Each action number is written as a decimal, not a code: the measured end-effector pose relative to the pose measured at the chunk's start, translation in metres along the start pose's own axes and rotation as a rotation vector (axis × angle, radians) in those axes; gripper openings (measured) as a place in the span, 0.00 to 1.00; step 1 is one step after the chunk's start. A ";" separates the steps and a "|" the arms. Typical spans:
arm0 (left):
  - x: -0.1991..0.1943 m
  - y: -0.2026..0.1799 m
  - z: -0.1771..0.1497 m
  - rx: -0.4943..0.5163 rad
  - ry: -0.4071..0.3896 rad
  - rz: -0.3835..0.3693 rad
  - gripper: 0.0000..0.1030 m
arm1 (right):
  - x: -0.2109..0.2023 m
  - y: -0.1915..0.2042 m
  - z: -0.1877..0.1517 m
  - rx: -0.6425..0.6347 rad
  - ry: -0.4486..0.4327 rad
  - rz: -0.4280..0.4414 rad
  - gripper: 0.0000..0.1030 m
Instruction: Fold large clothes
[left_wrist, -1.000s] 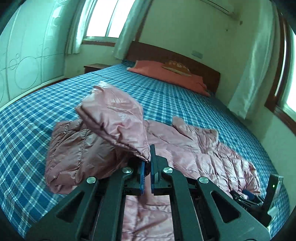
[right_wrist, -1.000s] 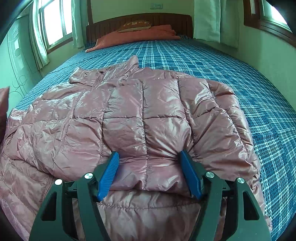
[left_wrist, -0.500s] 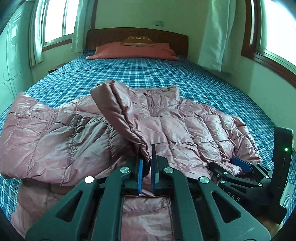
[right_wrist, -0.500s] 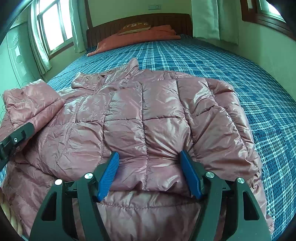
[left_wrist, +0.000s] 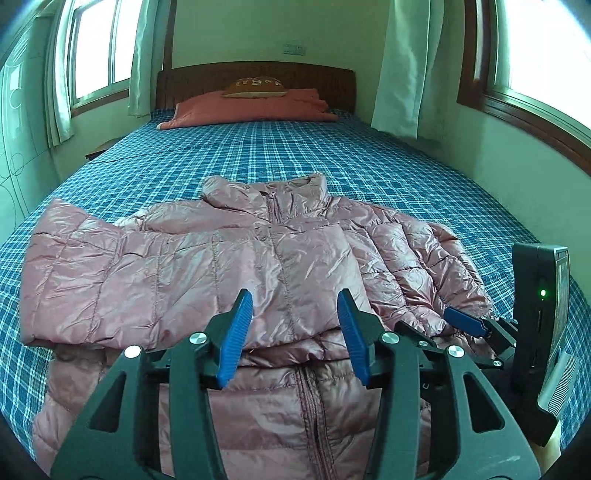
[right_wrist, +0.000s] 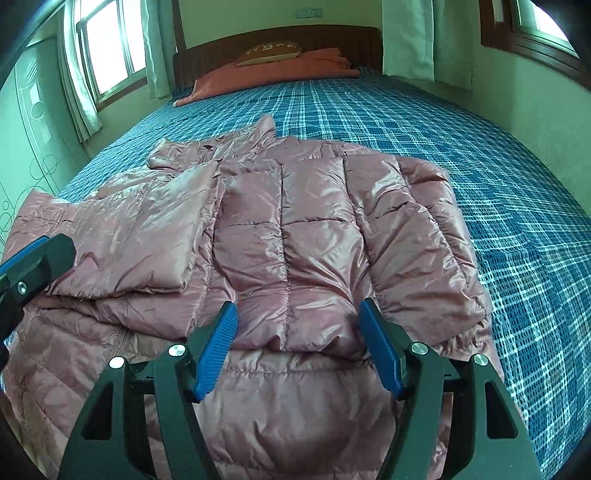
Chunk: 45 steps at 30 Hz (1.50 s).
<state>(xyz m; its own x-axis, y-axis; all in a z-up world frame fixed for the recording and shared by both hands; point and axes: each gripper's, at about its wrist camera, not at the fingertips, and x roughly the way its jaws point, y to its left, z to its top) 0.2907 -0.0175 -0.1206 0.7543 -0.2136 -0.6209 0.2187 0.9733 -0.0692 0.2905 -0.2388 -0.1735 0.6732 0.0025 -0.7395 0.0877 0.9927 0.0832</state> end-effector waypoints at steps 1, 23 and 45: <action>-0.005 0.006 0.000 -0.011 -0.004 0.002 0.46 | -0.004 0.001 -0.001 0.001 0.001 0.002 0.65; -0.063 0.170 -0.001 -0.221 -0.090 0.269 0.55 | 0.020 0.044 0.054 0.158 0.019 0.238 0.13; 0.019 0.173 0.025 -0.171 0.028 0.282 0.55 | -0.008 -0.035 0.080 0.099 -0.078 -0.010 0.48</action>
<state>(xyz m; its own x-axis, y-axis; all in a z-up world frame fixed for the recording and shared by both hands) 0.3579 0.1448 -0.1251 0.7524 0.0661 -0.6554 -0.1048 0.9943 -0.0199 0.3406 -0.2832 -0.1173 0.7269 -0.0206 -0.6864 0.1639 0.9759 0.1443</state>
